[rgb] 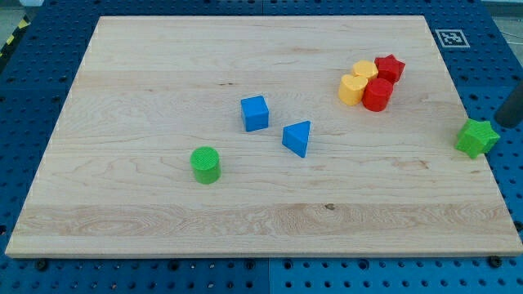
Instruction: Move the green star towards the blue triangle
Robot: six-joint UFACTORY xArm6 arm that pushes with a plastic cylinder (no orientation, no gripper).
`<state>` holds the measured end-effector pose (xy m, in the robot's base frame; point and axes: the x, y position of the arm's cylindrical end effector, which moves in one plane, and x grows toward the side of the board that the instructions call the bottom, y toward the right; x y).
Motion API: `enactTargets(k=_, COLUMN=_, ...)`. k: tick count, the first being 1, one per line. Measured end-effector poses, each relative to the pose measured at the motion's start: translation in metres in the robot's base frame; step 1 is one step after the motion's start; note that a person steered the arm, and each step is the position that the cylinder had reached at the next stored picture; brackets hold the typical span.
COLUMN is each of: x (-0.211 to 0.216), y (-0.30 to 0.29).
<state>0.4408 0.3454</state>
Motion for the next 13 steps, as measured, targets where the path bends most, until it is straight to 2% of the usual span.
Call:
enactTargets(k=1, x=0.000, y=0.000)
enactTargets(k=2, x=0.018, y=0.000)
enactTargets(k=3, x=0.061, y=0.000)
enactTargets(k=5, x=0.074, y=-0.001)
enactTargets(k=6, x=0.070, y=-0.010)
enactTargets(k=7, x=0.052, y=-0.060)
enactTargets(k=9, x=0.052, y=-0.060)
enactTargets(k=10, x=0.052, y=-0.046)
enactTargets(k=11, x=0.052, y=-0.007)
enactTargets(k=12, x=0.047, y=-0.006)
enactTargets(k=13, x=0.020, y=-0.024)
